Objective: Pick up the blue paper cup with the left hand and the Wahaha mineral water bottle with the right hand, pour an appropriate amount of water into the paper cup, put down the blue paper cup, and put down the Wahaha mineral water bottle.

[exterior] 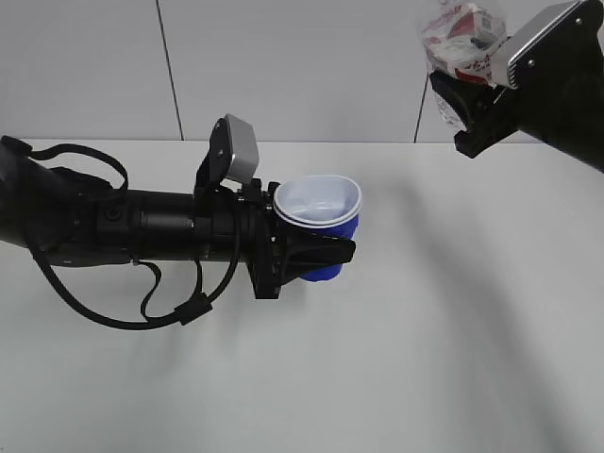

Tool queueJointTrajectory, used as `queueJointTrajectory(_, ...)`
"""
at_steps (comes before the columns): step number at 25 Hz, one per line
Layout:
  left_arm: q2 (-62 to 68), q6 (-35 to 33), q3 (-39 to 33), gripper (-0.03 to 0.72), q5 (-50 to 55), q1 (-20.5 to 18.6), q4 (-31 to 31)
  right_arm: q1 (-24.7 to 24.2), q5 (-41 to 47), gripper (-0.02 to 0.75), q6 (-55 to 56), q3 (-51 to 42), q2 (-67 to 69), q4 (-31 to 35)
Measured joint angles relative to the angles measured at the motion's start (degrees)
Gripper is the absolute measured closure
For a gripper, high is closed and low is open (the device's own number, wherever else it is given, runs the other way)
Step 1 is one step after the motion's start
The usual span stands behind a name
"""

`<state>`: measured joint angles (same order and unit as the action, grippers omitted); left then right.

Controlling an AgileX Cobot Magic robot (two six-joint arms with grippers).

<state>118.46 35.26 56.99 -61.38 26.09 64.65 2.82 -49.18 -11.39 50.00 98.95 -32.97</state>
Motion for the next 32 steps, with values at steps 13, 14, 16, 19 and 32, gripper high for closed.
queueJointTrajectory(13, 0.50, 1.94, 2.86, 0.291, 0.19, 1.55, -1.64, 0.00, 0.10, 0.290, -10.09, 0.36, 2.57, -7.79)
queueJointTrajectory(14, 0.81, 1.94, 2.90, 0.291, 0.19, 1.55, -1.64, 0.00, -0.04, 0.290, -10.92, 0.36, 2.57, -7.79)
queueJointTrajectory(16, 1.47, 1.94, 2.90, 0.291, 0.28, 1.63, -1.76, 0.00, -0.69, 0.290, -12.57, 0.36, 2.57, -7.79)
queueJointTrajectory(19, 2.25, 2.17, 2.90, 0.291, 0.08, 2.17, -1.86, 0.00, -1.19, 0.290, -14.30, 0.36, 2.57, -7.67)
queueJointTrajectory(32, 3.22, 2.39, 2.90, 0.293, -0.26, 4.60, -3.13, 0.00, -4.08, 0.290, -26.27, 0.36, 2.57, -7.06)
